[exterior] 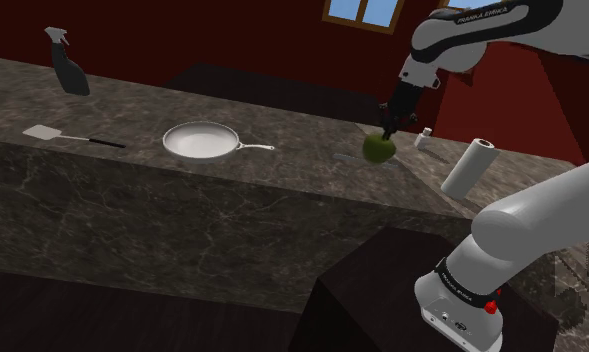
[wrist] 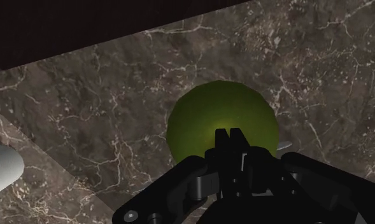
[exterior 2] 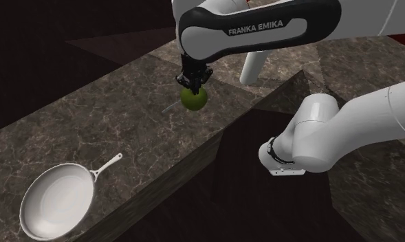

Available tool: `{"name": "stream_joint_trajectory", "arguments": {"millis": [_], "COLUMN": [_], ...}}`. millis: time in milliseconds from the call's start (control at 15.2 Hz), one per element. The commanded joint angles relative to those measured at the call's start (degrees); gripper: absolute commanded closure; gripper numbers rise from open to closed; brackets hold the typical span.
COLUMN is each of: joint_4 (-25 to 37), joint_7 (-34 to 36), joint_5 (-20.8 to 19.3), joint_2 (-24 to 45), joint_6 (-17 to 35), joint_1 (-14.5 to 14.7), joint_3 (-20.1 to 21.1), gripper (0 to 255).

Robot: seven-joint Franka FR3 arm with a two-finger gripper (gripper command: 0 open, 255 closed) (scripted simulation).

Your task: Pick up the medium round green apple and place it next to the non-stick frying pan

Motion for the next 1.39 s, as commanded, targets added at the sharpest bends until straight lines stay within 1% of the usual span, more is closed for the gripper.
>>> {"name": "stream_joint_trajectory", "arguments": {"millis": [0,1122,1320], "joint_4": [1.3,13.1,15.2], "joint_7": [0.3,2.1,5.7], "joint_5": [-0.1,-0.4,1.1], "joint_2": [-0.3,-1.6,0.9], "joint_6": [-1.6,-14.6,-13.7], "joint_1": [0.0,0.1,1.7], "joint_3": [0.1,0.2,2.8], "gripper": [255,255,255]}}
